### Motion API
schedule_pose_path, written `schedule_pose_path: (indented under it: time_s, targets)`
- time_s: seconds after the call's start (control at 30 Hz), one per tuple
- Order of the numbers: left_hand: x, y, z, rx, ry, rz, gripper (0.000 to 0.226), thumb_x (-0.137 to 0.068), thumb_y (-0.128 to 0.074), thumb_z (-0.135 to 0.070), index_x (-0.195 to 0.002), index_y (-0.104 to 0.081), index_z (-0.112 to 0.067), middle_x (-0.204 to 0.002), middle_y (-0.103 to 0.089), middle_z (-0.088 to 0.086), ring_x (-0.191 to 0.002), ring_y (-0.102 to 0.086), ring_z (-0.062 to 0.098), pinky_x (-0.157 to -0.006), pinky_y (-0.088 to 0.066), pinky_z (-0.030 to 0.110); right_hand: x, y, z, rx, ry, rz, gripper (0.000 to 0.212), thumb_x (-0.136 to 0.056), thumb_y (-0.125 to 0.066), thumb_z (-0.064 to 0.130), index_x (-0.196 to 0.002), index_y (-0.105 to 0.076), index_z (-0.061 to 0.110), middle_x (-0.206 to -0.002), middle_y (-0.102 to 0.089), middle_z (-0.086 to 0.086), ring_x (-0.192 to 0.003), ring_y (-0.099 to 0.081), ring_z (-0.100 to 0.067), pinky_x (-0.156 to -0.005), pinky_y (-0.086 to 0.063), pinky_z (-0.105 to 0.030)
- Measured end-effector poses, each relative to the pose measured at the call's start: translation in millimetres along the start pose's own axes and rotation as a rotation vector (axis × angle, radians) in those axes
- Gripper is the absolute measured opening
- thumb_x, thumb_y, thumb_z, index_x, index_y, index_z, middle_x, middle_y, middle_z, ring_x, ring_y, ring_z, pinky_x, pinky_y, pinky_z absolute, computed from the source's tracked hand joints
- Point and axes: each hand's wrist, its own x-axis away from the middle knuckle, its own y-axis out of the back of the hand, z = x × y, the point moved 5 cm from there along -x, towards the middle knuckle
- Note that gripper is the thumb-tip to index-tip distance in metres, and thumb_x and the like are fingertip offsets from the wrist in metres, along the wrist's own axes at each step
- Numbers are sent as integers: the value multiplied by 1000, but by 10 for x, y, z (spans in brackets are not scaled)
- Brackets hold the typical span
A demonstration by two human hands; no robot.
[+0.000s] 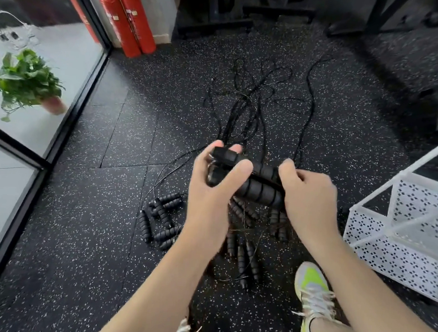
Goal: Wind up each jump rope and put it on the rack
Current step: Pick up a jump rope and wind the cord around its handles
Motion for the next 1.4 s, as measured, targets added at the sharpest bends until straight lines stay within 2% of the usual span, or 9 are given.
schedule_pose_path:
  time_s: [0.17,0.3,0.5,0.63,0.87,1.03,1.17,1.3,1.4]
  targets:
    - [-4,80,-92,-1234,-450,223,100,-66,-88,-59,-150,-37,-40,-152,-43,-22,-144,-33,-2,-123,-21,41,-54,-50,-103,444,314,-88,58,-94,-43,47,-48,-35,14,-39,-30,4,-40,-30,-21,-45,-19,-28]
    - [-24,84,215,-1673,-390,333,65,-76,-75,-53,-134,-50,-37,-116,-61,-17,-115,-56,17,-97,-36,35,45,-201,-93,549,425,-84,54,-94,-44,50,-50,-40,17,-42,-22,11,-39,-22,-13,-45,-11,-21]
    - [-85,188,131,-1687,-466,229,34,-75,-71,-43,-101,-53,-30,-87,-57,-12,-86,-57,20,-73,-37,34,-95,-67,-135,231,87,461,72,-83,-54,78,-71,-67,9,-53,-50,4,-53,-47,-13,-59,-37,-32]
    - [-134,272,52,-1647,-448,218,37,-74,-72,-41,-105,-55,-31,-90,-60,-11,-89,-57,20,-73,-38,33,-140,78,-108,98,135,685,35,-84,-68,58,-80,-81,26,-69,-68,-2,-66,-57,-13,-72,-43,-35]
    - [-108,241,14,-1496,-343,253,48,-71,-77,-39,-113,-55,-35,-96,-58,-14,-92,-55,15,-75,-40,32,-189,80,-120,-56,229,689,30,-97,-61,34,-70,-73,38,-66,-60,12,-65,-51,-3,-65,-39,-14]
    - [-95,228,54,-1330,-255,207,43,-69,-76,-36,-104,-52,-39,-91,-59,-20,-85,-57,11,-73,-46,33,-126,-50,-195,-332,114,695,33,-97,-54,38,-69,-65,24,-65,-48,6,-64,-39,-8,-65,-35,-19]
    - [-132,286,69,-1304,-178,101,35,-70,-75,-35,-91,-49,-37,-78,-62,-16,-75,-58,7,-66,-47,30,-66,-151,-215,-456,69,592,28,-101,-58,32,-86,-68,11,-72,-64,-9,-62,-53,-16,-64,-46,-28]
    - [-177,332,46,-1390,-153,-3,34,-69,-75,-36,-88,-47,-34,-72,-60,-11,-71,-58,15,-61,-42,31,92,-274,-179,-357,-7,444,24,-109,-44,19,-104,-66,12,-83,-74,-12,-55,-62,-17,-48,-52,-29]
    - [-185,349,42,-1501,-135,-68,31,-74,-73,-35,-94,-50,-30,-73,-55,-11,-73,-54,21,-62,-38,33,180,-369,-247,-6,3,407,24,-110,-37,22,-109,-61,21,-78,-71,-3,-48,-59,-11,-47,-47,-25]
